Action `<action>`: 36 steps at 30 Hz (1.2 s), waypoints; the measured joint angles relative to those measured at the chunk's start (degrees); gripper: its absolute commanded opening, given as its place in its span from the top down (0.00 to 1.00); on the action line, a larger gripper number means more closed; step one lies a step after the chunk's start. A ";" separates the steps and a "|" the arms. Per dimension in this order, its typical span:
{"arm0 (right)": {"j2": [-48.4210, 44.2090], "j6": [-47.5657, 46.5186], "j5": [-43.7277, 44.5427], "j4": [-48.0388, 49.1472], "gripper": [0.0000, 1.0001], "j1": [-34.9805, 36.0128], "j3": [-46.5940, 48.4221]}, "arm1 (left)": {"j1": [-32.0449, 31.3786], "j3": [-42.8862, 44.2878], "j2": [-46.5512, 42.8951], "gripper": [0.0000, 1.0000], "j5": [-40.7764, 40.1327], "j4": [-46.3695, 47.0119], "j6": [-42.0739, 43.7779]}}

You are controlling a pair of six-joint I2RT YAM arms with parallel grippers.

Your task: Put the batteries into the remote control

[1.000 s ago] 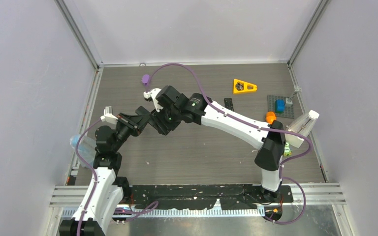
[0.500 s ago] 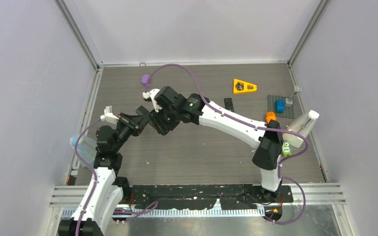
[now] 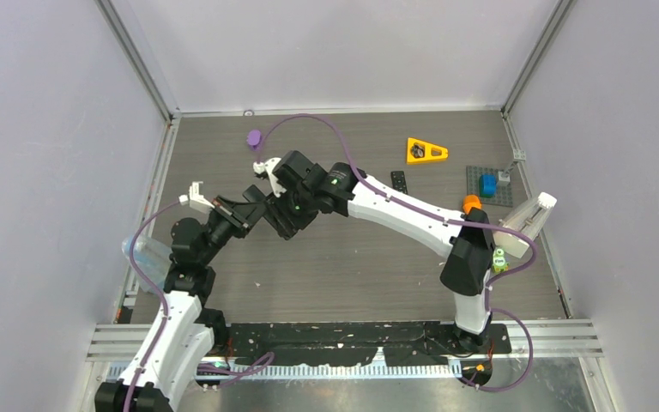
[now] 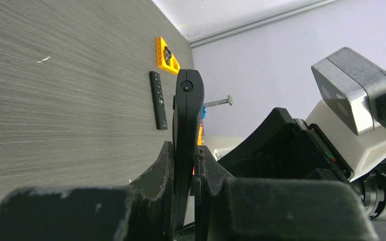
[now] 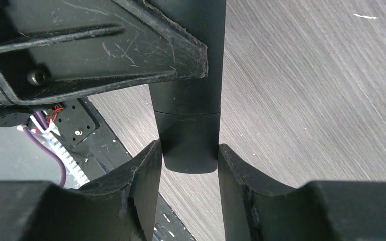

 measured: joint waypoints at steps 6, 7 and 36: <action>-1.73 1.99 -5.64 5.73 0.41 -2.40 -3.87 | -1.57 3.28 0.00 1.00 0.79 -4.70 2.56; -2.45 2.08 -7.34 7.43 0.36 -3.08 -5.01 | -1.95 4.35 0.02 1.00 0.98 -5.57 3.23; -26.25 10.05 -42.64 38.71 0.24 -14.82 -32.33 | -3.23 11.98 2.78 1.00 25.83 9.05 6.49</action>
